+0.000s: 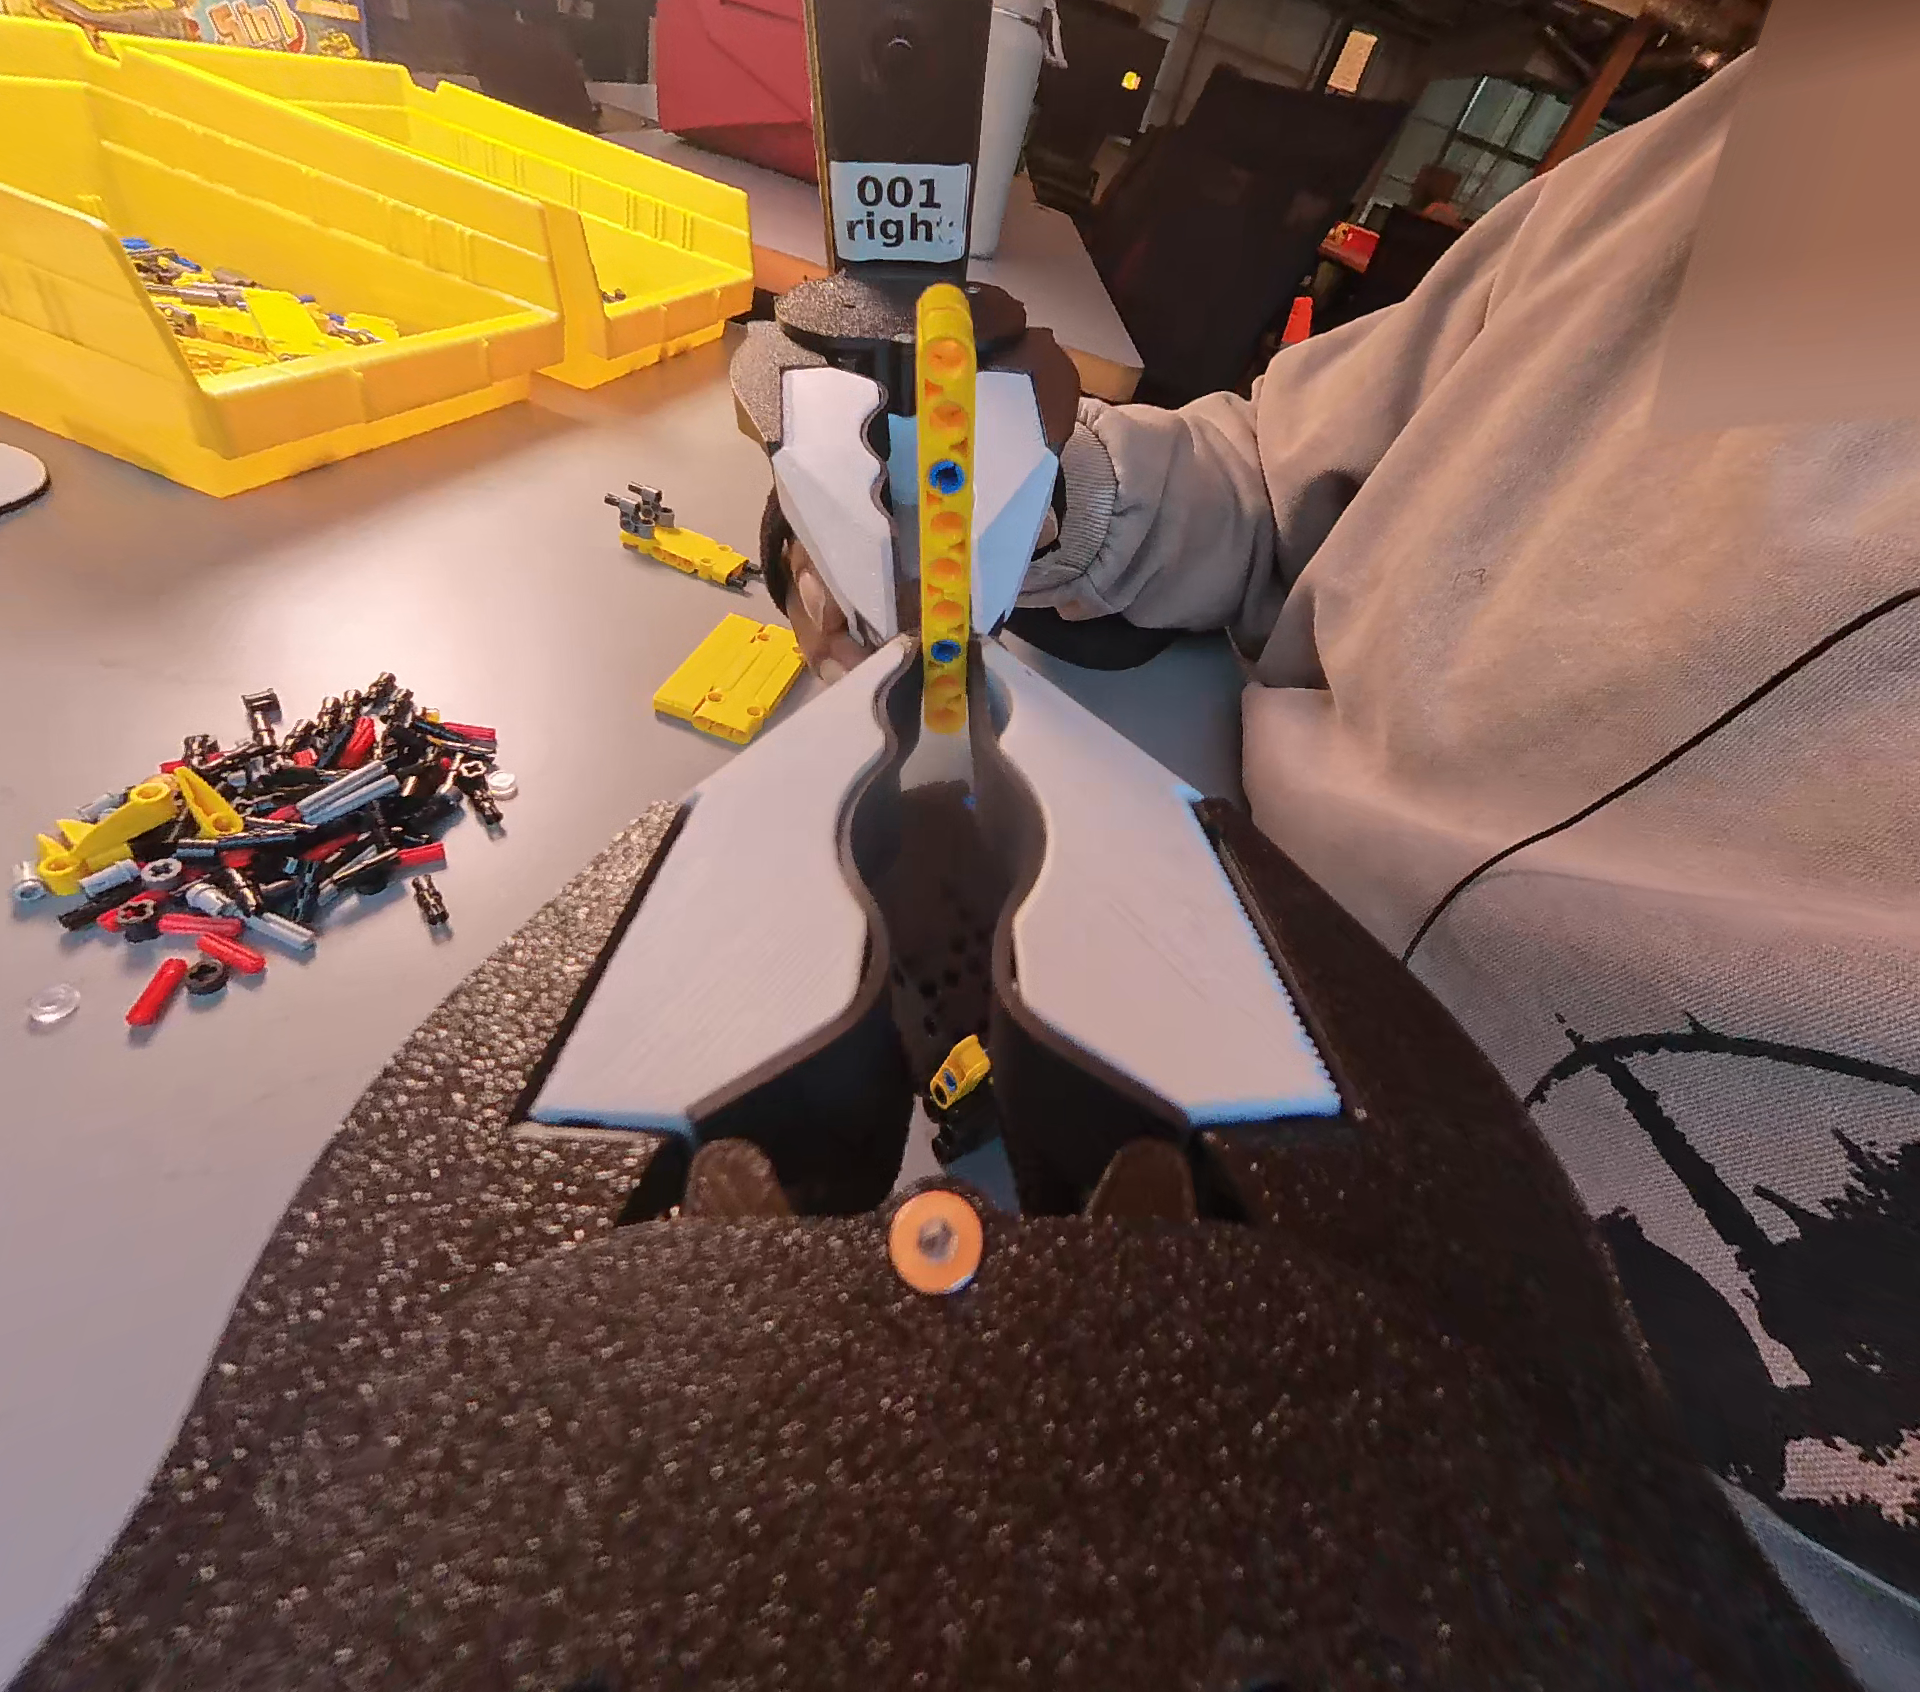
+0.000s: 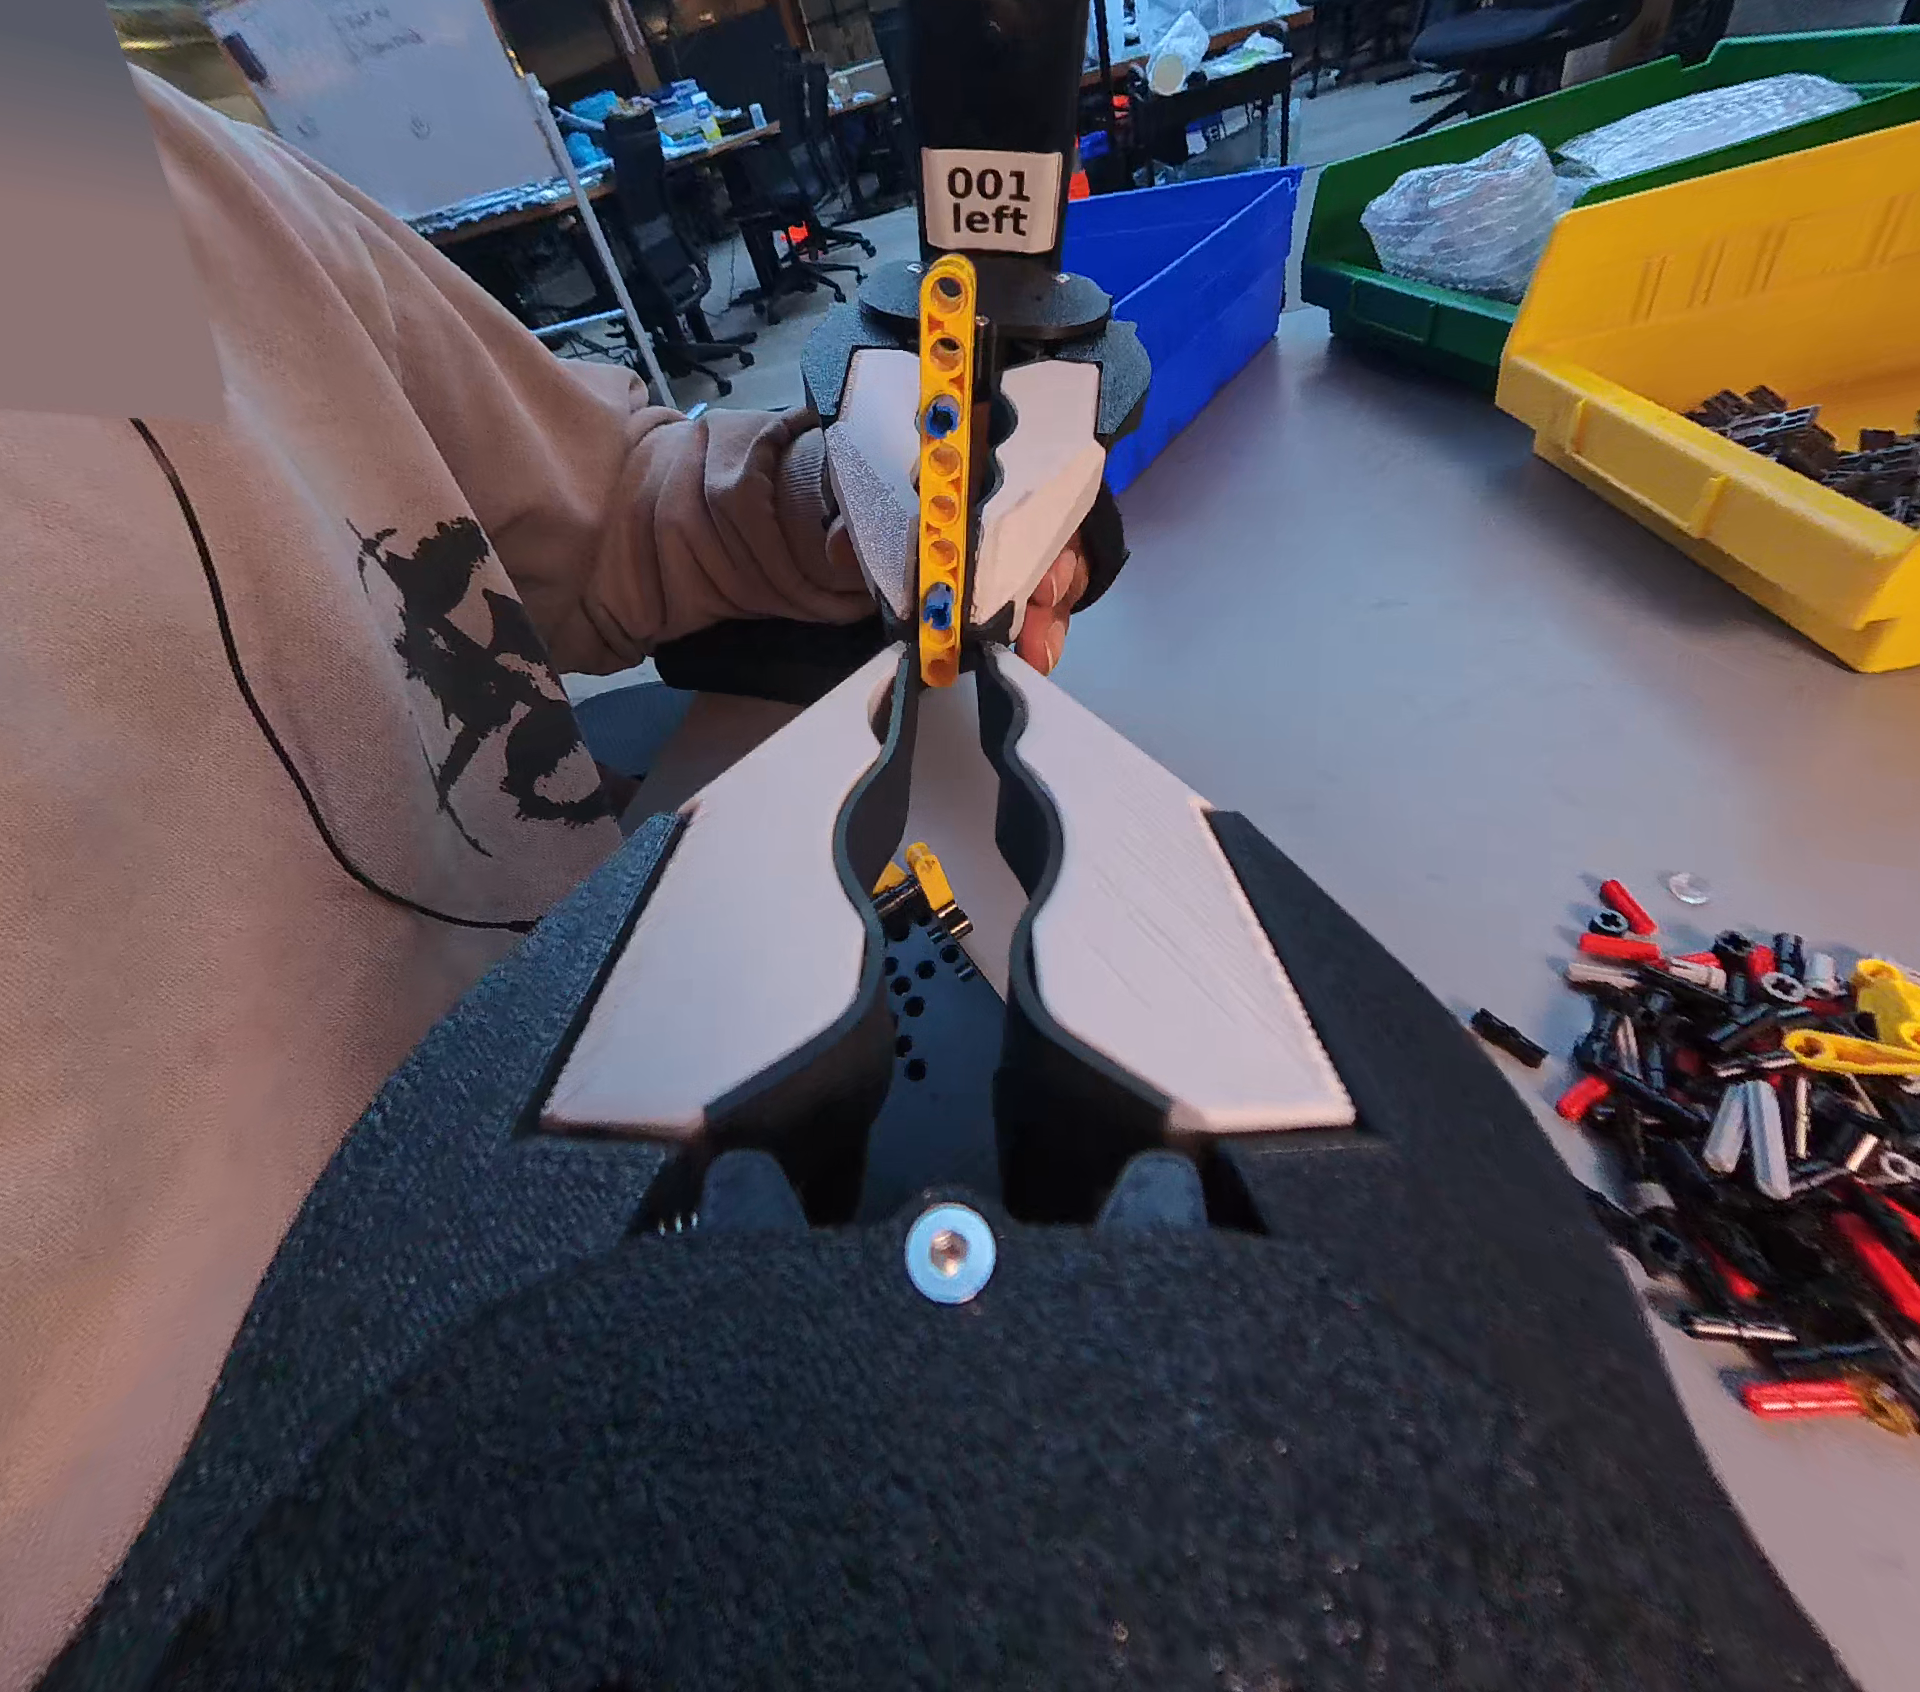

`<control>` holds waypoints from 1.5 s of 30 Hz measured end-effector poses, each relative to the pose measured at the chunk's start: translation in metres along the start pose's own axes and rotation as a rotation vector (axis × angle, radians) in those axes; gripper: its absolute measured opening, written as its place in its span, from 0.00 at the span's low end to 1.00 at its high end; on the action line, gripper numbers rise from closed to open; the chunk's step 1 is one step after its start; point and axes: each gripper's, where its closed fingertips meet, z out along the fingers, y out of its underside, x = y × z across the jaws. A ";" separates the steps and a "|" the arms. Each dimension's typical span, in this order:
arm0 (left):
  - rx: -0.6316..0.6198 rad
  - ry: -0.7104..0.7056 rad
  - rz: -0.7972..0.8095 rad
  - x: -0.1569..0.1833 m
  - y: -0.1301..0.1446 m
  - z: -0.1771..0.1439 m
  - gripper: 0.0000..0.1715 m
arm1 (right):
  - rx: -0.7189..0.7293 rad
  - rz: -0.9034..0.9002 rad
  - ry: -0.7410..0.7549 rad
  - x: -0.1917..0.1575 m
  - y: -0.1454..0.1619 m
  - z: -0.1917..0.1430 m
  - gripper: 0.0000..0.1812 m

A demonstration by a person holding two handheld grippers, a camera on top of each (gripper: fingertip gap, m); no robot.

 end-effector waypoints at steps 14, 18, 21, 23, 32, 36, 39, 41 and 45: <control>0.064 0.023 -0.002 0.003 -0.006 0.001 0.04 | -0.024 -0.055 0.029 -0.004 0.001 0.008 0.04; 0.029 -0.008 0.022 0.000 -0.003 0.002 0.04 | -0.048 -0.063 0.035 -0.002 0.004 0.005 0.03; 0.019 -0.005 0.013 0.000 0.000 0.000 0.06 | -0.026 -0.037 0.027 -0.001 0.003 0.003 0.03; 0.015 -0.007 0.017 0.000 0.000 0.000 0.04 | -0.030 -0.039 0.020 -0.002 0.003 0.004 0.03; -0.068 -0.022 0.022 -0.002 0.010 -0.001 0.04 | -0.081 -0.063 0.030 0.000 0.007 -0.003 0.09; -0.092 -0.030 0.043 -0.002 0.014 0.002 0.04 | -0.034 -0.056 0.028 -0.002 -0.001 -0.003 0.08; -0.098 -0.026 0.042 -0.001 0.015 0.005 0.04 | -0.036 -0.057 0.034 -0.002 0.002 0.003 0.04; -0.109 -0.033 0.043 -0.002 0.017 0.004 0.04 | -0.049 -0.048 0.035 -0.001 0.004 0.004 0.04; -0.105 -0.041 0.039 -0.002 0.014 0.002 0.04 | -0.048 -0.058 0.039 -0.001 0.002 0.003 0.03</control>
